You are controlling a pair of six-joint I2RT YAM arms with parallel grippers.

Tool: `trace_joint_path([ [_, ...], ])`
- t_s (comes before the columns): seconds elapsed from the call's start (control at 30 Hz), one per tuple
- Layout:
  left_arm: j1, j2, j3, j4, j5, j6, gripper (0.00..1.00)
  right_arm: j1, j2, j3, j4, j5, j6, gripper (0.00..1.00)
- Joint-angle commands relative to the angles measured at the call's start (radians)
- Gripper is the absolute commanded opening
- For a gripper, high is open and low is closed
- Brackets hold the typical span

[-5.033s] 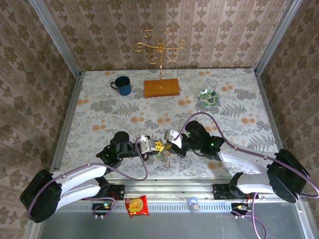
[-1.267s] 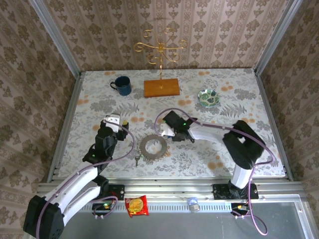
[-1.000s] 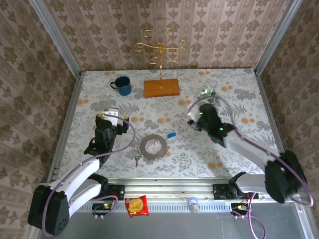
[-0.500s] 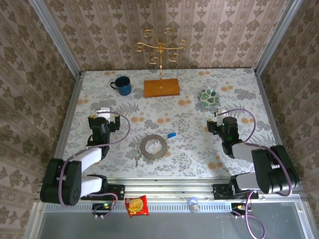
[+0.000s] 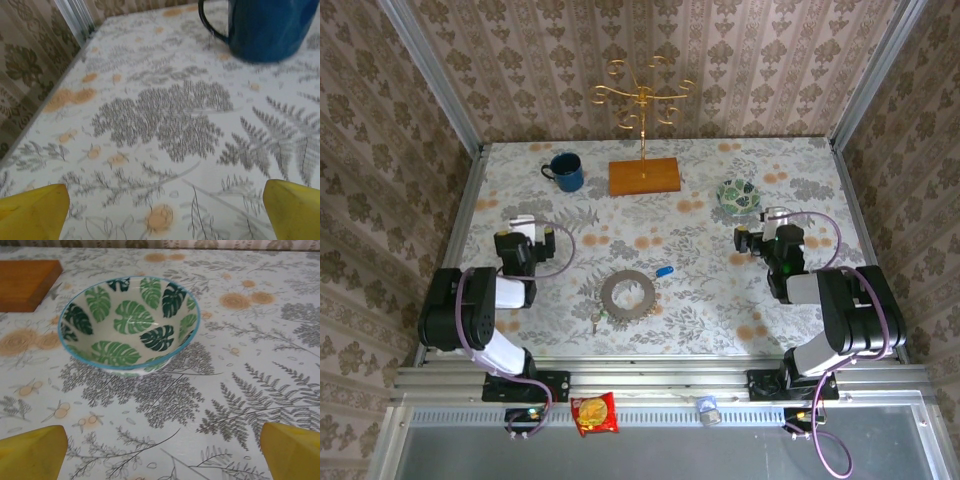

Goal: Put the keys on the keyring

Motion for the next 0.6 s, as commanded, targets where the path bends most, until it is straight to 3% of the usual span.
trace_joint_path([
  [0.0,-0.025,0.004,-0.008,0.093,-0.052,-0.004,1.00,-0.005,-0.002,0.030,0.006,0.033,0.034,1.00],
  [0.23,-0.034,0.004,0.006,0.061,-0.026,0.014,1.00,-0.004,-0.001,0.029,0.007,0.035,0.034,1.00],
  [0.37,0.024,-0.001,0.047,-0.030,0.095,-0.015,1.00,-0.005,-0.001,0.032,0.007,0.035,0.034,1.00],
  [0.57,0.023,-0.004,0.042,-0.020,0.110,-0.009,1.00,-0.004,-0.001,0.031,0.005,0.035,0.033,1.00],
])
